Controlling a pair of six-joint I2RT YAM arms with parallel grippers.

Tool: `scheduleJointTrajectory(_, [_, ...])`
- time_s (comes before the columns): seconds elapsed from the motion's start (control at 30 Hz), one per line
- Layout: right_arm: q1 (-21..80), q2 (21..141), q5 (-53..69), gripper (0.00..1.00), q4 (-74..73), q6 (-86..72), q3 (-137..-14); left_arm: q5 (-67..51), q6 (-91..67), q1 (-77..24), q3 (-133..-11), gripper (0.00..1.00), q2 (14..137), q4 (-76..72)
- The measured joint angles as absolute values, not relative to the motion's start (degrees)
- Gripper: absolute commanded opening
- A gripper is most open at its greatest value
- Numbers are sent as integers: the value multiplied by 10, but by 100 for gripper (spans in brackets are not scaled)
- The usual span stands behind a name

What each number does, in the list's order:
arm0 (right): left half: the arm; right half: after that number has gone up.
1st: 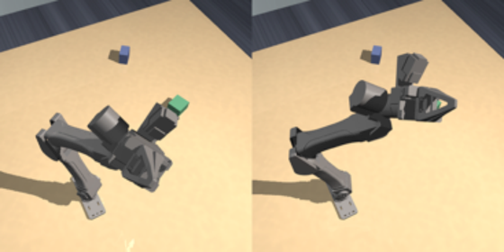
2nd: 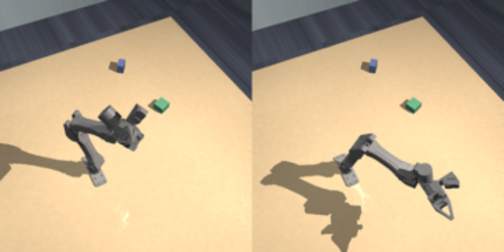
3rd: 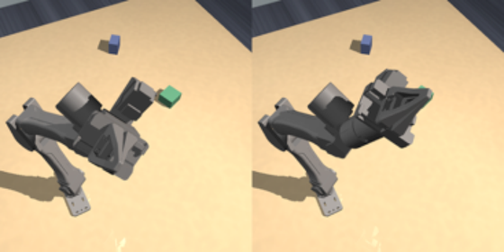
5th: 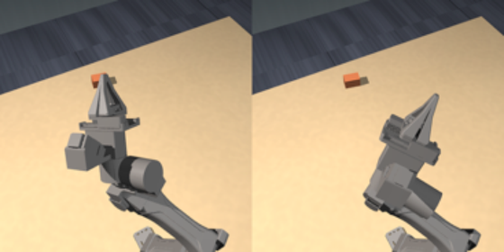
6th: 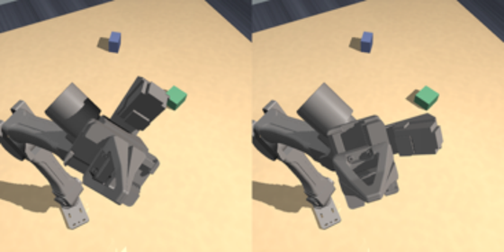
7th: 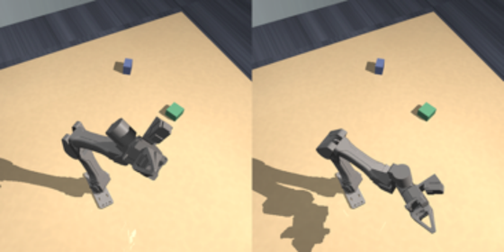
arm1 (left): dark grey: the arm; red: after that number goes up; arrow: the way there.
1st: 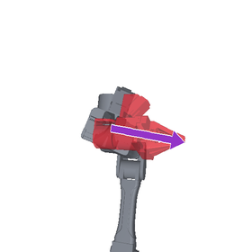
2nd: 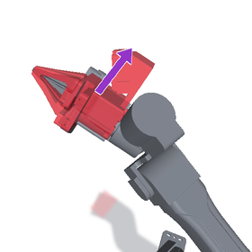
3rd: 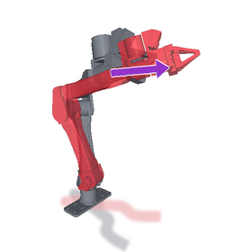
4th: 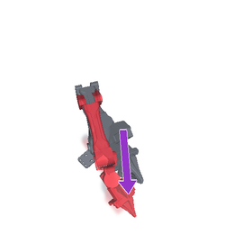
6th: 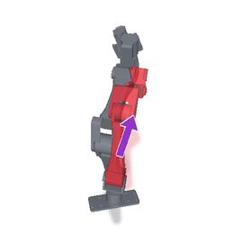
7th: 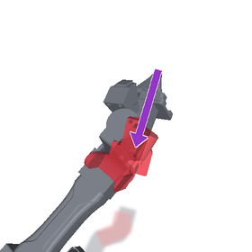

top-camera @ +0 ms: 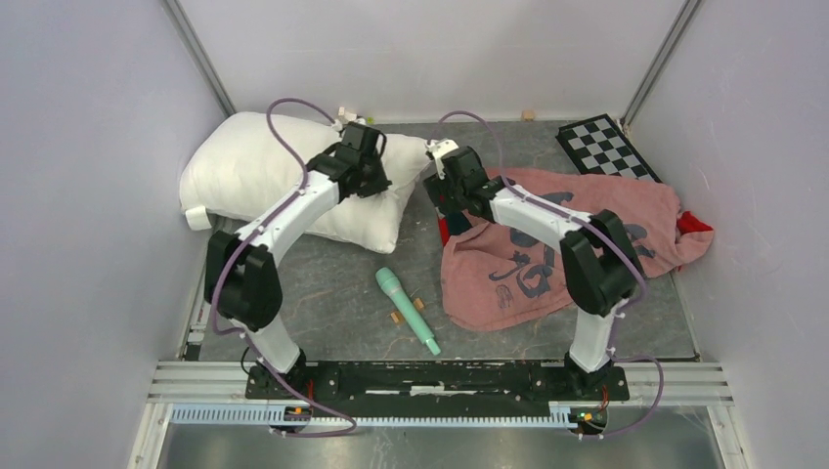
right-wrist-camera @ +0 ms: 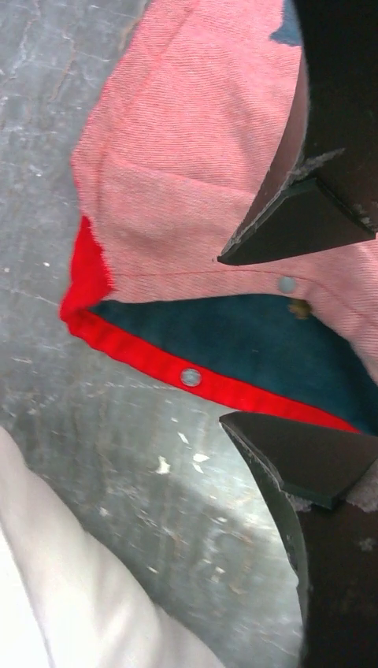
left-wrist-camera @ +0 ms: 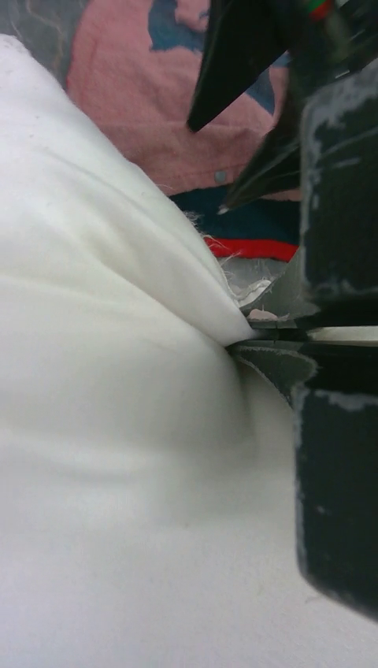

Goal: Put the pillow into the pillowcase

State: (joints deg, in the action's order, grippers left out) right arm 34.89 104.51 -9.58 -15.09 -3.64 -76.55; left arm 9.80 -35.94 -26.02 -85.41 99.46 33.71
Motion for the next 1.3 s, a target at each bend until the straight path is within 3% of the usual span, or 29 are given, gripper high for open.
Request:
scheduleJointTrajectory(0.3, [314, 1188, -102, 57, -141, -29, -871, 34, -412, -234, -766, 3, 910, 284])
scheduleJointTrajectory(0.4, [294, 1224, -95, 43, -143, -33, -901, 25, -422, -232, -753, 2, 886, 280])
scheduleJointTrajectory(0.5, [280, 1250, -90, 22, -147, -38, -930, 23, -425, -231, -749, 2, 866, 279])
scheduleJointTrajectory(0.63, [268, 1288, -80, 8, -164, -49, -1009, 13, -425, -229, -745, 2, 843, 277])
scheduleJointTrajectory(0.67, [265, 1299, -77, 10, -170, -53, -1037, 9, -425, -228, -742, 2, 836, 277])
scheduleJointTrajectory(0.83, [249, 1323, -44, 53, -174, -86, -1138, -8, -426, -228, -715, 2, 810, 274])
scheduleJointTrajectory(0.9, [246, 1320, -33, 61, -172, -95, -1145, -12, -426, -228, -710, 3, 809, 274])
scheduleJointTrajectory(1.03, [243, 1273, -28, 64, -173, -114, -1068, -16, -425, -228, -706, 2, 809, 276])
scheduleJointTrajectory(1.17, [255, 1161, -26, 58, -193, -138, -912, -16, -425, -228, -706, 2, 810, 276])
scheduleJointTrajectory(1.3, [306, 1044, -44, 61, -197, -153, -790, -16, -425, -226, -706, 2, 811, 276])
